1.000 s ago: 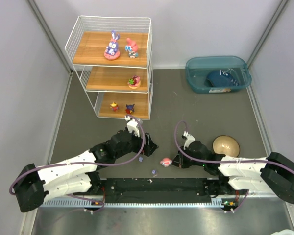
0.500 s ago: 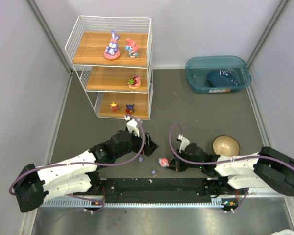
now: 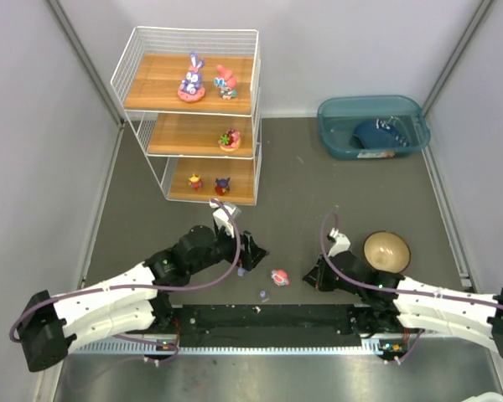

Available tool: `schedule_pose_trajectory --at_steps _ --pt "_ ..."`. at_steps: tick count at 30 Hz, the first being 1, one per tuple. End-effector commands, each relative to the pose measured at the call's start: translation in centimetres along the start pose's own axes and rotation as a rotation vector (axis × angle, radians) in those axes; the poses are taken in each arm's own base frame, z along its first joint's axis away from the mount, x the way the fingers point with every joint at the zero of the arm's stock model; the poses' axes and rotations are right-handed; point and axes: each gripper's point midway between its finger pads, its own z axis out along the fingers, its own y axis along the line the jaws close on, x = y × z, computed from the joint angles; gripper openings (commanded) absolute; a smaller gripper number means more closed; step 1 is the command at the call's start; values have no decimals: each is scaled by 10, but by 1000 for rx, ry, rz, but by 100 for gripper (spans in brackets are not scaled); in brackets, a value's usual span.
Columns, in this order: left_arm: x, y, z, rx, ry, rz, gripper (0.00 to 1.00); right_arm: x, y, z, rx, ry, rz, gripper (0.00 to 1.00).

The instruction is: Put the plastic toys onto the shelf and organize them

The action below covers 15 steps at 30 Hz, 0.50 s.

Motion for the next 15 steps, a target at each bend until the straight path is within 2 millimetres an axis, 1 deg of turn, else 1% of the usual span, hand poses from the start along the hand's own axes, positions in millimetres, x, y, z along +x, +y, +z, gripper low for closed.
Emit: schedule_pose_trajectory --at_steps 1,2,3,4,5,6,9,10,11,13,14,15 --pt "4 -26 -5 182 -24 86 92 -18 -15 -9 78 -90 27 0" --pt "5 -31 -5 212 -30 101 92 -19 -17 -11 87 -92 17 0" --pt "8 -34 -5 230 -23 113 95 -25 -14 -12 86 -105 20 0" --pt "15 -38 -4 233 -6 126 97 -29 -15 -13 95 -116 20 0" --pt "18 -39 -3 228 -4 147 98 -30 -18 -14 110 -114 13 0" --pt "22 -40 -1 220 5 163 99 -34 -16 -15 110 -123 13 0" --pt "37 -43 7 167 32 218 99 -41 -16 -16 109 -134 15 0" --pt "46 -47 9 164 56 238 99 -42 -16 -17 105 -132 18 0" --pt "48 -46 12 142 52 248 99 -45 -14 -18 96 -143 23 0" --pt "53 -54 14 152 51 261 99 -46 -16 -20 95 -146 23 0" --pt "53 -53 15 137 38 264 99 -46 -16 -20 95 -147 22 0" --pt "57 -52 17 129 43 265 99 -45 -18 -21 98 -148 22 0"
